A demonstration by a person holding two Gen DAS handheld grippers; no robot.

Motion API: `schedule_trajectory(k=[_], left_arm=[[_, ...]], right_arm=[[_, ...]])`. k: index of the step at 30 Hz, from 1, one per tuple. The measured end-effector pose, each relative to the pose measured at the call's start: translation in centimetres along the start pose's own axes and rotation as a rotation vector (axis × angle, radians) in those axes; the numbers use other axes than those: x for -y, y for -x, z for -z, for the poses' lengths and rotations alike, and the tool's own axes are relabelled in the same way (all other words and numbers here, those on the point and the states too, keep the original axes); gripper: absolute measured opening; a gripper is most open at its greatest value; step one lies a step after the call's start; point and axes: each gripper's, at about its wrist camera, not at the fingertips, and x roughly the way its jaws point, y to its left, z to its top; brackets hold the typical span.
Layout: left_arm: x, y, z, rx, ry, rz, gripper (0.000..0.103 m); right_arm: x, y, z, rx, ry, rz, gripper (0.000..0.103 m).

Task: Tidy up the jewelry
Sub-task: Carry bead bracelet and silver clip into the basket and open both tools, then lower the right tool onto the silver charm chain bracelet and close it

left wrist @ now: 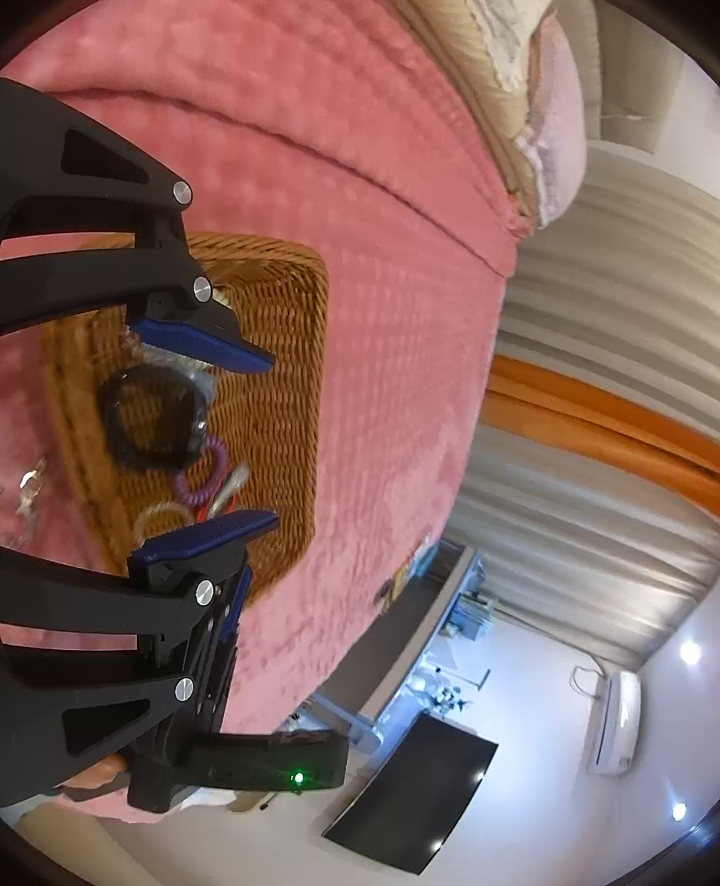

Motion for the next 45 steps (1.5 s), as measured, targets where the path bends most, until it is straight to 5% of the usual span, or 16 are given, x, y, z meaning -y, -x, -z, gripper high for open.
schedule_trajectory(k=[7, 11, 21, 32, 33, 35, 45], left_arm=[[2.4, 5.1, 3.0, 0.024, -0.015, 0.021, 0.052], [2.6, 7.0, 5.5, 0.008, 0.013, 0.018, 0.052], [0.3, 6.7, 10.3, -0.101, 0.109, -0.014, 0.052], [-1.0, 5.2, 12.1, -0.151, 0.157, 0.001, 0.052], [-0.9, 5.3, 12.2, -0.152, 0.158, 0.0, 0.052], [-0.8, 5.2, 12.2, -0.154, 0.157, 0.002, 0.052], [0.6, 3.7, 11.7, -0.234, 0.097, -0.02, 0.05]], right_arm=[[-1.8, 5.7, 2.8, 0.051, 0.032, -0.044, 0.033], [-3.2, 6.9, 6.1, 0.009, 0.06, -0.06, 0.033], [-5.4, 3.2, 11.9, -0.163, 0.11, -0.023, 0.033], [-7.6, 1.4, 13.2, -0.218, 0.227, 0.061, 0.032], [-7.7, 1.4, 13.2, -0.217, 0.233, 0.065, 0.03], [-7.5, 1.6, 13.2, -0.217, 0.232, 0.065, 0.008], [-1.9, 5.2, 12.0, -0.131, 0.07, 0.092, 0.007]])
